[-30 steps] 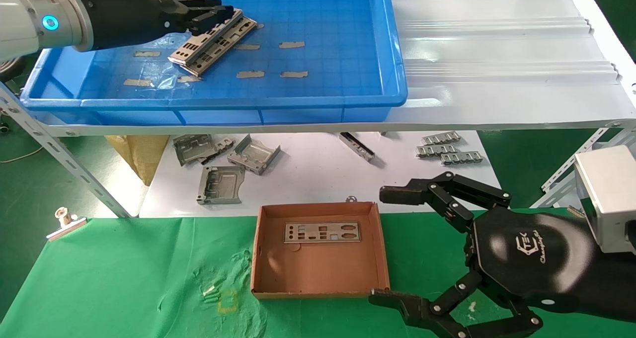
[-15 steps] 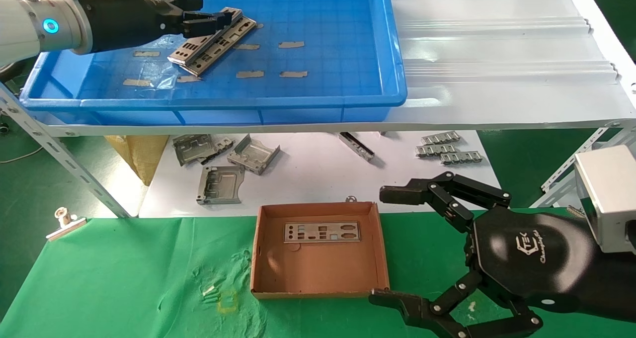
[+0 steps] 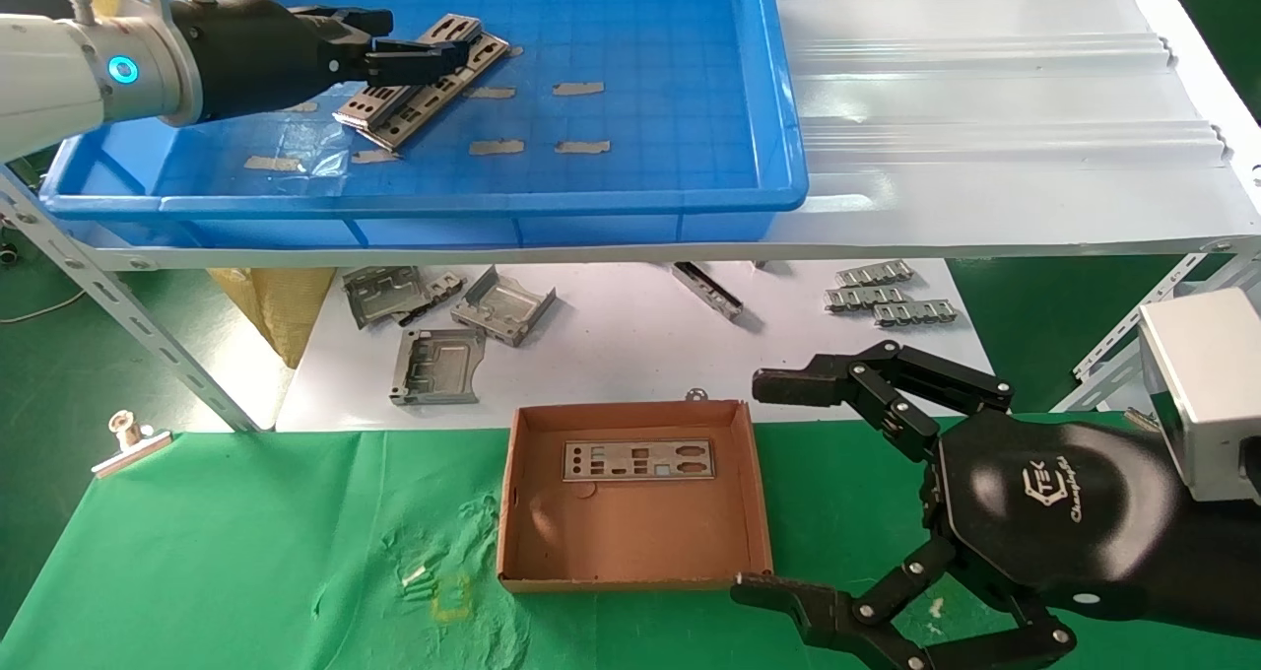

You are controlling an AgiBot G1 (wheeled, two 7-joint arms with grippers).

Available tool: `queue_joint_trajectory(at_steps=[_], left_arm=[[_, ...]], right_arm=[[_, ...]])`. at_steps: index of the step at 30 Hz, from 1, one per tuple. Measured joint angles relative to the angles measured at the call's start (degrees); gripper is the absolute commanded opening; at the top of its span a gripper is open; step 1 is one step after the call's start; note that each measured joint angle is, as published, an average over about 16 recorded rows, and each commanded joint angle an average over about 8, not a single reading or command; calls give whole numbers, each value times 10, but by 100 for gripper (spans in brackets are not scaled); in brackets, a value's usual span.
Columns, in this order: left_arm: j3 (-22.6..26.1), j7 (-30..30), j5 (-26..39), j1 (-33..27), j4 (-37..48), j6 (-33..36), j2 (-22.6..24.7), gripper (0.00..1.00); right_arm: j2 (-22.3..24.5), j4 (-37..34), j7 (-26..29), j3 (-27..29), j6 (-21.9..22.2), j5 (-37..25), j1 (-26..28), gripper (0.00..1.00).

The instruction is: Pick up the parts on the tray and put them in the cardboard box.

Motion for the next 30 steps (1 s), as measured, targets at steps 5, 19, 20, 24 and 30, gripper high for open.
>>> queue_joint_trajectory(at_steps=[5, 19, 20, 24, 30], left_arm=[[-3, -10, -4, 5, 1, -6, 2, 0], [-4, -23, -6, 13, -4, -12, 3, 0], [-4, -24, -6, 13, -4, -11, 3, 0], [-4, -24, -5, 14, -6, -10, 2, 0], [-3, -23, -4, 14, -10, -7, 0, 0]], right_arm=[[0, 0, 0, 0, 0, 0, 0, 100], [0, 0, 0, 0, 0, 0, 0, 100], [0, 0, 0, 0, 0, 0, 0, 100], [0, 0, 0, 0, 0, 0, 0, 100], [0, 0, 0, 0, 0, 0, 0, 100]])
